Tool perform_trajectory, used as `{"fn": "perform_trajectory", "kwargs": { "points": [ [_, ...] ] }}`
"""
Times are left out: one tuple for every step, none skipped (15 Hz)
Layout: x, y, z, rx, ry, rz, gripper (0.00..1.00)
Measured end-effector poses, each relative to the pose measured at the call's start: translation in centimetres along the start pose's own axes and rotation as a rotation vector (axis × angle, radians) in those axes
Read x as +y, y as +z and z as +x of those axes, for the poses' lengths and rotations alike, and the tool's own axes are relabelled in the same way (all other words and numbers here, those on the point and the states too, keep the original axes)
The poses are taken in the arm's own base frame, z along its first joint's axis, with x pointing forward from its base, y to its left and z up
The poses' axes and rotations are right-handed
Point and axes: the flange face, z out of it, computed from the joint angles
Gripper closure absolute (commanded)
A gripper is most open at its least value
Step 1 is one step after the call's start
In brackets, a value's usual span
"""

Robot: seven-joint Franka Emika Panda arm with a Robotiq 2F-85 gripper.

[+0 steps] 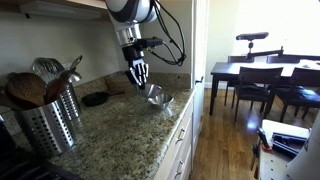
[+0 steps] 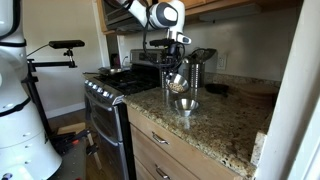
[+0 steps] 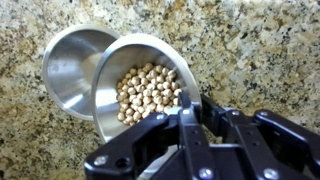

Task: Pour the contents from the left bowl into the right bowl

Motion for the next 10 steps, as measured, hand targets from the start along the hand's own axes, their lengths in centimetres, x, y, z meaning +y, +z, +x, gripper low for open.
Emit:
{"fn": "perform_trajectory", "kwargs": {
  "points": [
    [0.2, -0.3, -0.2, 0.005, 0.000, 0.008, 0.91],
    [0.3, -0.4, -0.3, 0.010, -0.004, 0.017, 0.91],
    [0.4, -0.3, -0.3, 0.015, -0.007, 0.028, 0.91],
    [0.5, -0.2, -0.3, 0.022, -0.010, 0.039, 0.91],
    [0.5, -0.1, -0.2, 0.029, -0.013, 0.051, 0.91],
    [0.4, 0.1, -0.2, 0.035, -0.018, 0.060, 0.91],
    [0.4, 0.3, -0.2, 0.039, -0.024, 0.070, 0.91],
    [0.3, 0.5, -0.2, 0.041, -0.028, 0.078, 0.91],
    [0.3, 0.7, -0.3, 0.043, -0.029, 0.084, 0.91],
    [0.3, 0.9, -0.3, 0.045, -0.030, 0.088, 0.91]
  ]
}}
